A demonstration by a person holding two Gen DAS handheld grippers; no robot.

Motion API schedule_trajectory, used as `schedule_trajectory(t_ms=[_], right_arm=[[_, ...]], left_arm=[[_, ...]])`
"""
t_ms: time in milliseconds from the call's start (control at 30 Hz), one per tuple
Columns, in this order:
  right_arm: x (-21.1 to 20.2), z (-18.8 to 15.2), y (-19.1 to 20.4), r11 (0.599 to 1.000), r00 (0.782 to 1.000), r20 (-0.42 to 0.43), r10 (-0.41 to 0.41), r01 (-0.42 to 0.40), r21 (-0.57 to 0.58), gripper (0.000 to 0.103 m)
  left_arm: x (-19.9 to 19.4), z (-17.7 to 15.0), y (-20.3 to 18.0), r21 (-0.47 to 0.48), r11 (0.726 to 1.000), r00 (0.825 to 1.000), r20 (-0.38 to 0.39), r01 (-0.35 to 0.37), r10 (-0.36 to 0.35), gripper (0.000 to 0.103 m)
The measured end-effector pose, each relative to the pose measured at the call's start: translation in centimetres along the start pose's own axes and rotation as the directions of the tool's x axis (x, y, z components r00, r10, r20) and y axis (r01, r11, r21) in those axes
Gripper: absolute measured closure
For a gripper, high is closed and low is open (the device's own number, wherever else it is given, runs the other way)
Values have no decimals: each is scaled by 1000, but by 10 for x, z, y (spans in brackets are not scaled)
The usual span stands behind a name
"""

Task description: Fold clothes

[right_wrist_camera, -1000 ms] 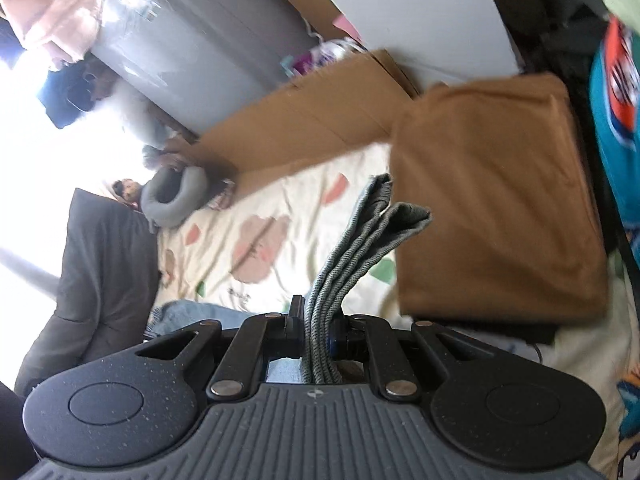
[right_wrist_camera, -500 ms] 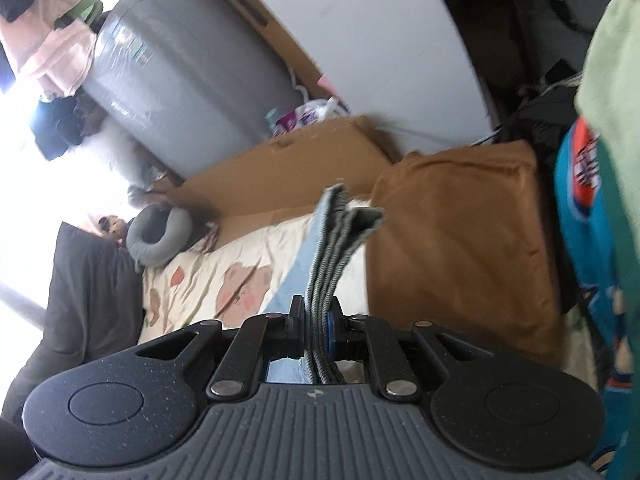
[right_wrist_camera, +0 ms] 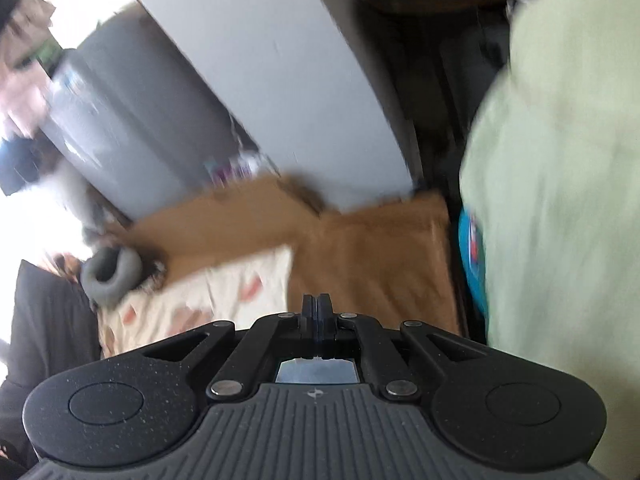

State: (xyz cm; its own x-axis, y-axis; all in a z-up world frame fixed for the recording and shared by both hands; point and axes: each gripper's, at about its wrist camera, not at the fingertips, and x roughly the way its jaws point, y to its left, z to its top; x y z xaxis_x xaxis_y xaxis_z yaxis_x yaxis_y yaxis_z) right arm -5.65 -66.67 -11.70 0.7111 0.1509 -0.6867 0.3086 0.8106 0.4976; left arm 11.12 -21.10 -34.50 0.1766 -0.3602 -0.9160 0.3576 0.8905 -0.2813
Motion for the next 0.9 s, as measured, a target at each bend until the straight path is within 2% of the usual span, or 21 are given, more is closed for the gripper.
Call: schedule_trajectory(t_ms=[233,367,433,500,633,767,900], right_arm=[[84,-72,-21,991,982,-135,-133,127,-48,99],[117,-98,-43,985,971,-168,-169,165,-41,89],[125,-107,-52,984,969,-169,-179,174,-44,79],[132,-114,-59,980,966,-167,-196,188,-61,64],[145,-122,-75,974,957,-184,-225,213,-81,62],[159,-131,-87,968,945,-216,-247,230,-100,54],[177,-141,-98,967,932,-263,-250,228,-114,53]], left_arm=[[3,-5,27,-16,998,998,-22,-60,60,41],[5,-9,37,-31,996,996,-34,-79,78,41],[6,-11,41,-34,996,996,-38,-85,84,41],[9,-14,43,-32,995,995,-48,-91,89,41],[15,-20,46,-23,995,993,-69,-99,97,41],[19,-22,47,-17,995,992,-77,-101,100,41],[19,-21,47,-13,995,992,-81,-102,101,41]])
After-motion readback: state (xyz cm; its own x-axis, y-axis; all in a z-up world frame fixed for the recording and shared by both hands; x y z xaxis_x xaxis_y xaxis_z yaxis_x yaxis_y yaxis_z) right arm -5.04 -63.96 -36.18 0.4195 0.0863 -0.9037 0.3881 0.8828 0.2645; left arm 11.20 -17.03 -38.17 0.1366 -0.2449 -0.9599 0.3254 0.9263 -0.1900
